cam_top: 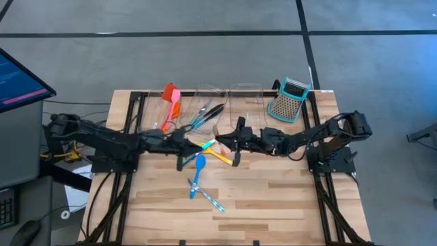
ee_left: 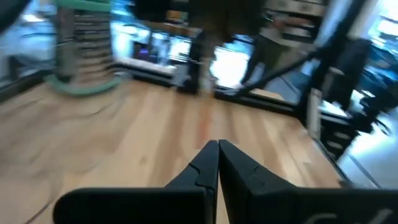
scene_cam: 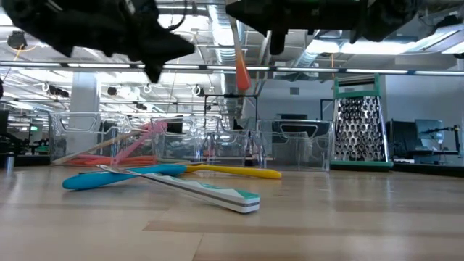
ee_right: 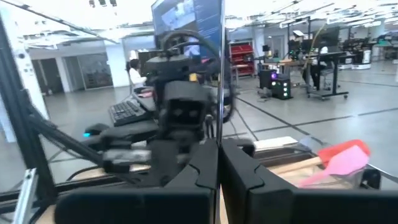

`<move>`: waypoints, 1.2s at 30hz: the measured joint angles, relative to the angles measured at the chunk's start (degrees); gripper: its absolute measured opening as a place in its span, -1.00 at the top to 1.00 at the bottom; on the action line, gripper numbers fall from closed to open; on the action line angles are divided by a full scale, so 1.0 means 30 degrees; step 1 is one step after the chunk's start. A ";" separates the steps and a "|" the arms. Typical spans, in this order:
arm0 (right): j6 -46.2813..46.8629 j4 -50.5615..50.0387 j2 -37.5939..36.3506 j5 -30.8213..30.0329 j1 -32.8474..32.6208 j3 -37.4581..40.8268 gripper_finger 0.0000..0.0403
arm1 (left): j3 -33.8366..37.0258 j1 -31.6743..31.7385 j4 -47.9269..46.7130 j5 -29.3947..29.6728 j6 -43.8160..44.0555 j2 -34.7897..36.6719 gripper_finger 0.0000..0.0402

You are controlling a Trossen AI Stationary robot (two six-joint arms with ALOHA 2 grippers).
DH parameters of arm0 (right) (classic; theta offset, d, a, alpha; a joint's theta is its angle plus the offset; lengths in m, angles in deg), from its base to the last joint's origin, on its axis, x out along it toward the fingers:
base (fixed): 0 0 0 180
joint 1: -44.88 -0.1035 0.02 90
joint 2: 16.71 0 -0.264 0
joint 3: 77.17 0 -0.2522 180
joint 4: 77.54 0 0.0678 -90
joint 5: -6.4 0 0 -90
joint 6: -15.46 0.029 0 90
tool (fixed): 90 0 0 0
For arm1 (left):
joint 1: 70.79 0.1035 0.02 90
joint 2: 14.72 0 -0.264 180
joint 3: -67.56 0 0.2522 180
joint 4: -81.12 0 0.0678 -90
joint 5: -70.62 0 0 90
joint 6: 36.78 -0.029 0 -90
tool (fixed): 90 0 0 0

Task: Pick & Place Kitchen Items
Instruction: Put the orange knife into the middle transparent bin

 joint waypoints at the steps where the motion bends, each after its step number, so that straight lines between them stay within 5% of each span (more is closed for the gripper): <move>1: 0.0000 0.0007 0.0000 -0.0014 0.0014 0.0000 1.00 | -0.0400 0.0092 0.0178 -0.0702 -0.0466 -0.0571 0.99; 10: 0.0000 -0.0270 -0.0298 -0.0015 0.0014 0.0000 1.00 | -0.1184 0.0075 0.1756 -0.1043 -0.3060 -0.2467 0.99; 18: -0.0537 -0.0266 -0.0335 -0.0044 0.0007 0.0000 1.00 | -0.1184 0.0289 0.8004 -0.0787 -0.3143 -0.5219 0.99; 28: -0.0852 -0.0218 -0.0525 0.0517 -0.0026 -0.0007 1.00 | -0.1224 0.1379 0.8309 0.0536 -0.0501 -0.6758 0.96; 36: -0.0859 -0.0189 -0.0525 0.0836 -0.0009 -0.0007 1.00 | -0.2174 0.1330 0.8265 -0.1414 -0.1008 -0.6794 0.65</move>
